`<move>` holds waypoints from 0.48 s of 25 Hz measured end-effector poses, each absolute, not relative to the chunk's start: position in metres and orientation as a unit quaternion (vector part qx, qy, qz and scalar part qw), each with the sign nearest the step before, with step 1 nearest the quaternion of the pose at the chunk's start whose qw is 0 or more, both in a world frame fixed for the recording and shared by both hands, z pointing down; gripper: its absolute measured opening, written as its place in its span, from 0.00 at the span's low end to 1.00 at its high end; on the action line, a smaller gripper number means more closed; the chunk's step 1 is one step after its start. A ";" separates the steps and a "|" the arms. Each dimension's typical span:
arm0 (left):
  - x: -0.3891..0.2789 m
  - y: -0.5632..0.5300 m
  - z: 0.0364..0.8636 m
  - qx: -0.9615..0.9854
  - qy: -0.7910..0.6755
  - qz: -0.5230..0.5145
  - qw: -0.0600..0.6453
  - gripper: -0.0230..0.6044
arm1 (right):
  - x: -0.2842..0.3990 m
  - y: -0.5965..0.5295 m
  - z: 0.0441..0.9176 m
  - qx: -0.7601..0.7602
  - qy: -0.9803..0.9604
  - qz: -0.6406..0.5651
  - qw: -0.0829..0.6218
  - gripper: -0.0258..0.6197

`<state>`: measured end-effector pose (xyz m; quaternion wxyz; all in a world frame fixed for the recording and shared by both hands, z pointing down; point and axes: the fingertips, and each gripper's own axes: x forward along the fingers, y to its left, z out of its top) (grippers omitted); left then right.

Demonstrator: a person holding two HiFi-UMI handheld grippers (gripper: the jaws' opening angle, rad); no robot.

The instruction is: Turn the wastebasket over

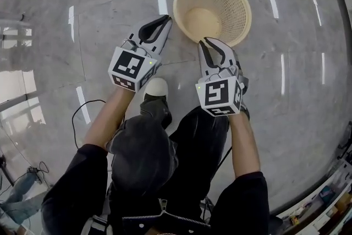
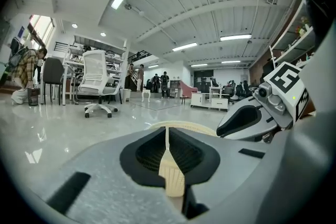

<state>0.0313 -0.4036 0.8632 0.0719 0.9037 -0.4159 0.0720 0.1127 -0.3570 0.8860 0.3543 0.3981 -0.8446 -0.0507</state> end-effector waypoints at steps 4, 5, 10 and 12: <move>0.028 -0.390 0.881 0.902 -0.420 0.067 0.081 0.05 | 0.112 -0.351 0.912 0.373 -0.840 -0.057 0.390 0.23; 0.027 -0.388 0.885 0.901 -0.421 0.067 0.082 0.06 | 0.112 -0.351 0.918 0.368 -0.836 -0.064 0.402 0.23; 0.017 -0.378 0.902 0.893 -0.434 0.070 0.095 0.06 | 0.114 -0.354 0.947 0.343 -0.802 -0.113 0.476 0.24; 0.012 -0.374 0.907 0.890 -0.439 0.070 0.100 0.06 | 0.115 -0.357 0.956 0.339 -0.788 -0.128 0.498 0.24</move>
